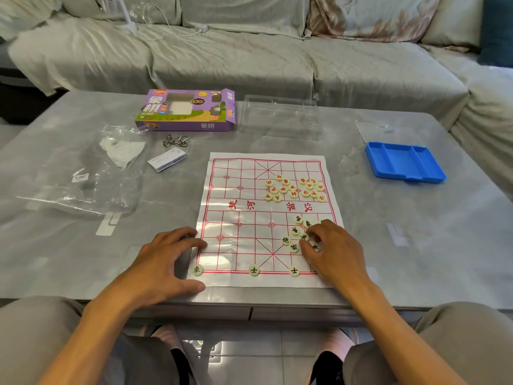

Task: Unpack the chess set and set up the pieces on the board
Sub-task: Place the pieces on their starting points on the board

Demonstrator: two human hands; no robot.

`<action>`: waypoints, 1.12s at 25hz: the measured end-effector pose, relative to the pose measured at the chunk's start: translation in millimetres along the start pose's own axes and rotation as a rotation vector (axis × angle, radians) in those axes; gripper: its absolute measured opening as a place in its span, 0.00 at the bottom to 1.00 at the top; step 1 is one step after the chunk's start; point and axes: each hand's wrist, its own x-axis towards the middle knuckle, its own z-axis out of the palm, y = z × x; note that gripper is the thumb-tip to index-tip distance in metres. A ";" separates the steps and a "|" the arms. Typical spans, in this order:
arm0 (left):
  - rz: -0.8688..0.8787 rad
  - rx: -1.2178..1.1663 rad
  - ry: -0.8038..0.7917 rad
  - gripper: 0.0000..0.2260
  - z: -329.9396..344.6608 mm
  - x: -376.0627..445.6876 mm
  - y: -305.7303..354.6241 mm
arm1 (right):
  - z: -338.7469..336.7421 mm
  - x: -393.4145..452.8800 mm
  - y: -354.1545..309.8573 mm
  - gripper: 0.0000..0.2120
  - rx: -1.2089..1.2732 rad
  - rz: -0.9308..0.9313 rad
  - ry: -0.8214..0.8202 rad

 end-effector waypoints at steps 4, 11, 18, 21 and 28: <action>-0.015 0.011 -0.002 0.35 1.1 -0.2 1.1 | -14.2 4.2 -35.1 0.15 0.105 -0.054 0.062; -0.030 0.015 -0.008 0.35 1.1 -1.3 2.4 | 29.4 54.7 -138.6 0.14 0.191 -0.309 -0.219; -0.035 0.048 -0.004 0.37 2.3 1.3 0.7 | 44.1 65.3 -152.0 0.14 0.193 -0.295 -0.242; -0.025 0.037 0.004 0.36 3.0 2.0 -1.0 | 47.3 64.9 -152.0 0.14 0.195 -0.288 -0.235; -0.018 0.042 -0.004 0.36 6.1 2.8 -6.5 | 22.2 60.4 -128.8 0.16 0.209 -0.307 -0.160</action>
